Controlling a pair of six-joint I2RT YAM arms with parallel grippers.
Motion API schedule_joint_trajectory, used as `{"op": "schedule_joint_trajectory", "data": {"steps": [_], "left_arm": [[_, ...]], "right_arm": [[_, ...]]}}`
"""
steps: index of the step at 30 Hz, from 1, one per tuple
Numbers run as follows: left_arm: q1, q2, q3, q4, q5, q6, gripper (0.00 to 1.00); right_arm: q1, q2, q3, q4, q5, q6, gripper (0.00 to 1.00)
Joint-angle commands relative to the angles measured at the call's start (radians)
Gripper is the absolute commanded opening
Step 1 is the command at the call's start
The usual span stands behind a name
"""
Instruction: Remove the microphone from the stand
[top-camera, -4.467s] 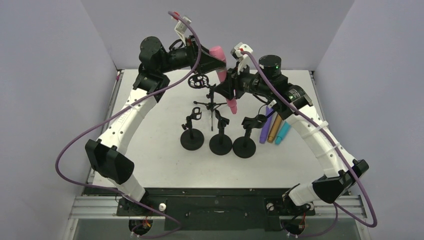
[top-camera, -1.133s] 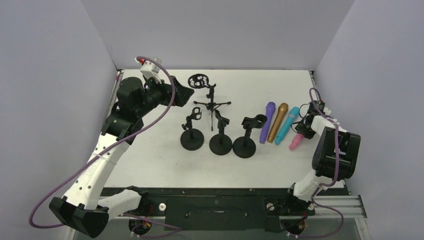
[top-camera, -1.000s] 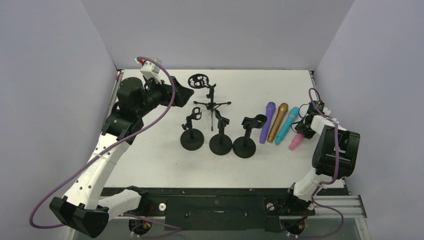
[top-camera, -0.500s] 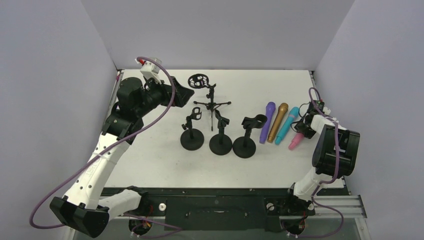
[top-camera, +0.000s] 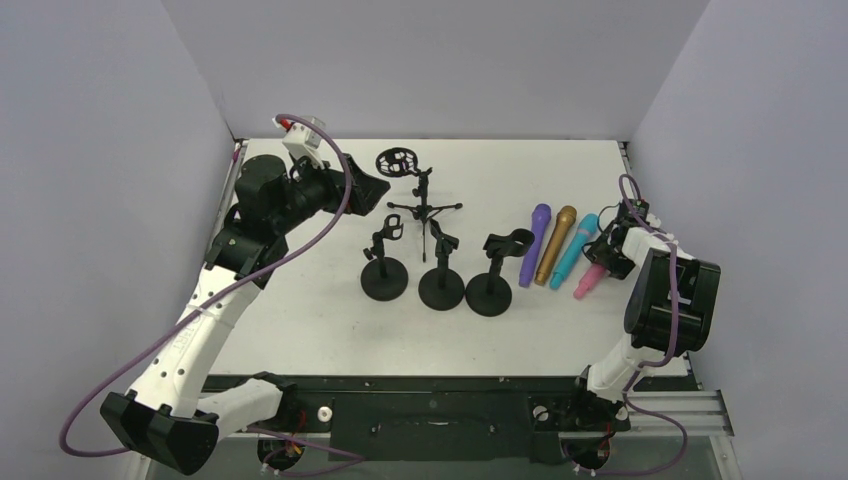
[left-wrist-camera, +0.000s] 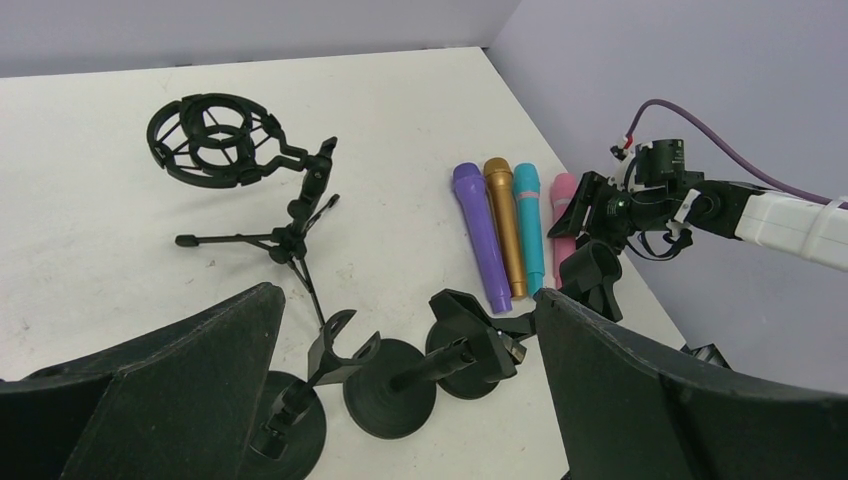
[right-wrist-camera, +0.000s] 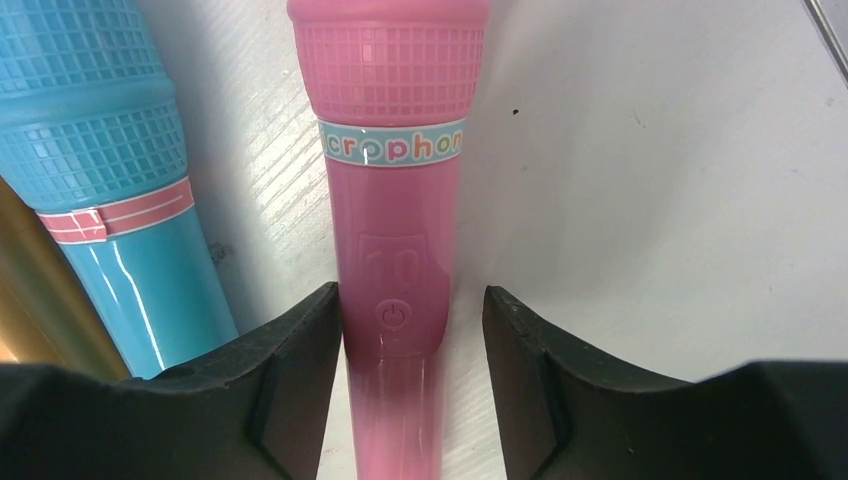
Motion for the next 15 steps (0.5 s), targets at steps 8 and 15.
{"op": "schedule_joint_trajectory", "data": {"steps": [8, 15], "left_arm": [[0.007, 0.006, 0.002, 0.064, 0.022, -0.006, 0.96], [0.007, 0.007, -0.007, 0.062, 0.022, 0.003, 0.96]], "right_arm": [[-0.004, -0.062, 0.056, -0.04, 0.0, 0.021, 0.52], [-0.002, -0.139, 0.083, -0.079, 0.016, 0.042, 0.58]]}}
